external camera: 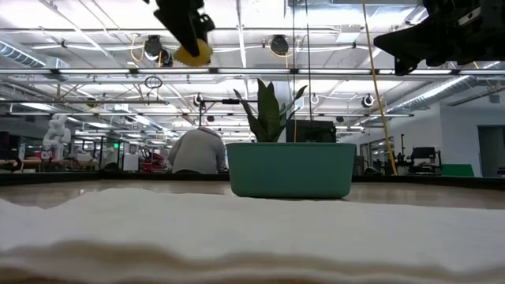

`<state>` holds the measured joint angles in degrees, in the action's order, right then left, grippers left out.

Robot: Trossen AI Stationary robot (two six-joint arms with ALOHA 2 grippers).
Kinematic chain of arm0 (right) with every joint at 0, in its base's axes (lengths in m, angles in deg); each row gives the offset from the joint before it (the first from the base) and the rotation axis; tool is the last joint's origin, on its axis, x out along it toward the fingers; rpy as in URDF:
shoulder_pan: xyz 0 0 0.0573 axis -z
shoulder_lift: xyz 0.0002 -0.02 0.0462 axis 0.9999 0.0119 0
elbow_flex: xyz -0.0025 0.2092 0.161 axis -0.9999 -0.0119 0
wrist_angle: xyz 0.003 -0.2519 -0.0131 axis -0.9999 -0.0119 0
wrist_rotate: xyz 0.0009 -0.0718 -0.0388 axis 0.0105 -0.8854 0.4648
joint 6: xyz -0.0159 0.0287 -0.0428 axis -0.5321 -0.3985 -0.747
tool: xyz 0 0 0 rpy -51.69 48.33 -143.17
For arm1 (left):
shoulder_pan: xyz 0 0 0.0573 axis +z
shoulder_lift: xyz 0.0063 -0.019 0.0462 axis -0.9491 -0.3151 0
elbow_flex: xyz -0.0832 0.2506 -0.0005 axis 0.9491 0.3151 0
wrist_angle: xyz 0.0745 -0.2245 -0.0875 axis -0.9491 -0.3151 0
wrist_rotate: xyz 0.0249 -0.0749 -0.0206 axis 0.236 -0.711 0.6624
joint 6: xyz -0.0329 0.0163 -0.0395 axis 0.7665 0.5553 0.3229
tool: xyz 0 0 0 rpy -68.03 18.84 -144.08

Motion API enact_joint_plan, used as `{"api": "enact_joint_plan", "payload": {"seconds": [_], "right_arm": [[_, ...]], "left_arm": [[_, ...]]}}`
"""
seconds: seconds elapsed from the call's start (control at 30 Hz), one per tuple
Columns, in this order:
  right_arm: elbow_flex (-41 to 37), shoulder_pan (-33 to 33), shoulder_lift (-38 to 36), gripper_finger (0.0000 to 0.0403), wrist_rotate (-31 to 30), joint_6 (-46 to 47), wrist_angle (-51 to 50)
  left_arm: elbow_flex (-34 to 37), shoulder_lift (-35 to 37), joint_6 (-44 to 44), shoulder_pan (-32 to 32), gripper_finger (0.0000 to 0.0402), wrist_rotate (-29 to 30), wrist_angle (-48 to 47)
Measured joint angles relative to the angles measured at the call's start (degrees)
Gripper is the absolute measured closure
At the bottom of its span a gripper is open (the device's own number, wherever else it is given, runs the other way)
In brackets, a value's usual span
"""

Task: Pick and placing Produce into tupperware
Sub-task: Put the lemon into the green bin

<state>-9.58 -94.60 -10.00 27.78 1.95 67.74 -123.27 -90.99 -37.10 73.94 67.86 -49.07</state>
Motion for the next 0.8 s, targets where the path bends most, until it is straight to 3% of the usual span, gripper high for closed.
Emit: {"api": "enact_joint_plan", "payload": {"seconds": [0.8], "right_arm": [[0.00,0.02,0.72,0.0403,0.00,-0.01,1.15]], "left_arm": [[0.51,25.25,2.78,3.45,0.0188,2.02,-2.53]]}}
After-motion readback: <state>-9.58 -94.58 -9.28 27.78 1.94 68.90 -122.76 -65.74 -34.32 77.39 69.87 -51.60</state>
